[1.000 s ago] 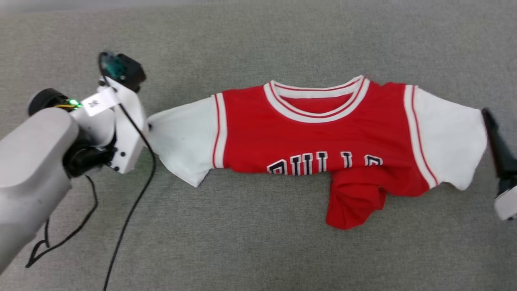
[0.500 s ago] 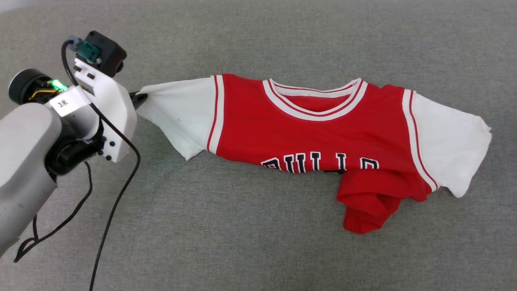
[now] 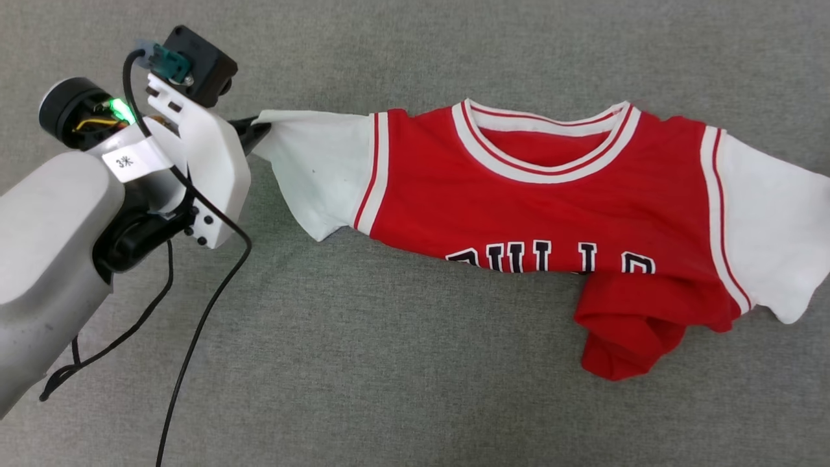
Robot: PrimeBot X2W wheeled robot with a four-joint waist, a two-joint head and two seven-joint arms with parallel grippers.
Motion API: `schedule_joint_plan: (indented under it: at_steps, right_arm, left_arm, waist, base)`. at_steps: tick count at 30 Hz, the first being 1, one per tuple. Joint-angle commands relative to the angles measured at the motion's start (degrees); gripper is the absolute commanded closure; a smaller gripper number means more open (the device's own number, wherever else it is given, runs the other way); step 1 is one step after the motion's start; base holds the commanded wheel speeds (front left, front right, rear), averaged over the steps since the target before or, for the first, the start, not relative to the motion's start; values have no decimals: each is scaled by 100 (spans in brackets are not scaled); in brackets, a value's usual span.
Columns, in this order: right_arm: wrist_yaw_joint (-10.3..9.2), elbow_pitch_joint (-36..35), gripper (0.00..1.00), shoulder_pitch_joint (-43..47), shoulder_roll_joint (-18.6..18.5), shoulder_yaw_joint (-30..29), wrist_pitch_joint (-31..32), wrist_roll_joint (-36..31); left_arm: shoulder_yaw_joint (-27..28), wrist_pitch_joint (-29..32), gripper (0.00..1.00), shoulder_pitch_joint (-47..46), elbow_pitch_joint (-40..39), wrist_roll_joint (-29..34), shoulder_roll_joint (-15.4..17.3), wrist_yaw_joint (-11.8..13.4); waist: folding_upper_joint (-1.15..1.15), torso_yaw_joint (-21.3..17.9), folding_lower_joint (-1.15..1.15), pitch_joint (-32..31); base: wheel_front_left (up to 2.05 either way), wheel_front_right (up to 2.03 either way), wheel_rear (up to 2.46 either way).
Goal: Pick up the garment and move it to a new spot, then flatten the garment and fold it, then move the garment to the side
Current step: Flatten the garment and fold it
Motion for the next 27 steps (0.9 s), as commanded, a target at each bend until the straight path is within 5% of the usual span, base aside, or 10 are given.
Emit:
schedule_joint_plan:
  at_steps: [1, 14, 15, 16, 17, 27]
  right_arm:
    - [-5, 122, 0, -89, 99, 23, 70, 12]
    - [4, 636, 0, 492, 486, 647, -62, 15]
    - [5, 621, 19, 504, 499, 676, -153, 29]
    - [4, 607, 92, 479, 499, 699, -247, 18]
    - [4, 607, 100, 436, 482, 700, -358, 9]
    - [-6, 287, 100, -160, 131, 628, -1973, -8]
  left_arm:
    - [29, -29, 100, -88, -32, 15, -45, 14]
    - [36, -130, 100, -203, 29, 49, -135, 1]
    - [33, -137, 100, -203, 43, 43, -148, -7]
    - [29, -147, 100, -200, 61, 37, -157, -12]
    - [22, -157, 100, -193, 90, 34, -166, -18]
    - [60, -649, 100, -91, 283, 137, -237, -71]
  waist:
    - [0, 56, 0, 107]
    - [0, 116, 0, 440]
    - [0, 108, 0, 440]
    - [0, 96, 0, 432]
    - [0, 83, 0, 414]
    - [0, -65, 0, -159]
  base:
    - [0, 0, 0]
    - [0, 0, 0]
    - [0, 0, 0]
    - [0, 0, 0]
    - [0, 0, 0]
    - [0, 0, 0]
